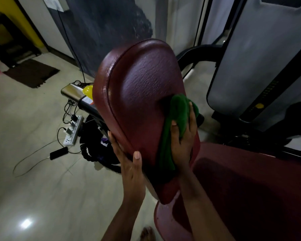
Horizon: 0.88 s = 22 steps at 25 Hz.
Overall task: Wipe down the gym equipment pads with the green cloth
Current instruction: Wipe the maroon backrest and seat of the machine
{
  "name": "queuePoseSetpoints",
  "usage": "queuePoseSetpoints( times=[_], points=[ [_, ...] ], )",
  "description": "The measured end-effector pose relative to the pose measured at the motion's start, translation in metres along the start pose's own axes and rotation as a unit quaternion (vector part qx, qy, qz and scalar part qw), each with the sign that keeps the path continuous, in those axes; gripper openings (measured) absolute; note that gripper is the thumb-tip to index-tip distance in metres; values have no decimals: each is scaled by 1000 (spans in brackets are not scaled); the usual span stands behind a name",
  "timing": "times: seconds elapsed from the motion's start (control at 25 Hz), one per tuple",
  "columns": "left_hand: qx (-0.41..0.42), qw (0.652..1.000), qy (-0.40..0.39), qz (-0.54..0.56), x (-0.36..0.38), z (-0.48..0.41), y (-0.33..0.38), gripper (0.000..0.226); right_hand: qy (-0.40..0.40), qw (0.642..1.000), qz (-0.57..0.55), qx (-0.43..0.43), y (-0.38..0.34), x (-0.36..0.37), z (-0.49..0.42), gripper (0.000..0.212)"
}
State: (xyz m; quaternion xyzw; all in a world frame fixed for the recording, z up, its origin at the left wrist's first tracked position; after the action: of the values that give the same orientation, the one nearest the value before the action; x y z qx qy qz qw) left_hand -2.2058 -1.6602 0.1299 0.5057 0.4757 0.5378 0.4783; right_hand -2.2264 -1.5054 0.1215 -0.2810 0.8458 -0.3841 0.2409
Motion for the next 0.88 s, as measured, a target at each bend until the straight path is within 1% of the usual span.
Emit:
queuePoseSetpoints(
  times=[0.08,0.12,0.28,0.4,0.48,0.52,0.6,0.68,0.72,0.8,0.84,0.88],
  points=[
    [-3,1000,1,-5,0,0,0,73,26,998,-10,47,27,-7,-11,59],
    [-7,1000,2,-11,0,1,1,74,31,996,-6,82,42,-9,-10,64],
    [-22,1000,0,-19,4,1,4,77,72,967,4,243,98,-25,30,76],
    [-20,999,3,-30,3,0,2,80,75,936,26,343,109,-32,70,86],
    [-12,999,-6,-41,2,0,4,80,67,924,50,373,100,-36,86,90],
    [-12,999,-12,-39,0,2,5,80,67,928,45,364,89,-36,87,87],
    [-8,1000,-15,-25,-2,3,10,80,58,949,14,309,55,-31,81,75],
    [-2,1000,-6,-13,-3,1,20,83,33,974,-16,223,9,-20,68,69],
    [-2,1000,-2,1,-3,-2,27,87,17,986,-31,165,-18,-14,60,66],
    [1,999,0,39,-3,-11,42,93,-34,999,-5,40,-61,-1,47,53],
    [12,998,-2,55,-4,-16,53,91,-57,998,25,-7,-78,6,39,50],
    [21,998,-4,61,-5,-20,62,84,-74,995,53,-38,-89,13,31,49]
  ],
)
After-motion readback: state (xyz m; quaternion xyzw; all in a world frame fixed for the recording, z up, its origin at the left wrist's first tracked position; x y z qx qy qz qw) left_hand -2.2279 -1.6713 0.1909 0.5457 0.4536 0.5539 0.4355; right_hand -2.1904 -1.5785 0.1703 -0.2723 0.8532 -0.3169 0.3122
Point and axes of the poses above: each hand's wrist, its own z-axis away from the middle knuckle, its own x-axis out of the palm, y = z × x, the point moved 5 cm from there along -z, towards the middle knuckle, and after that the axes turned 11 degrees about -x, right-handed, at the moved point
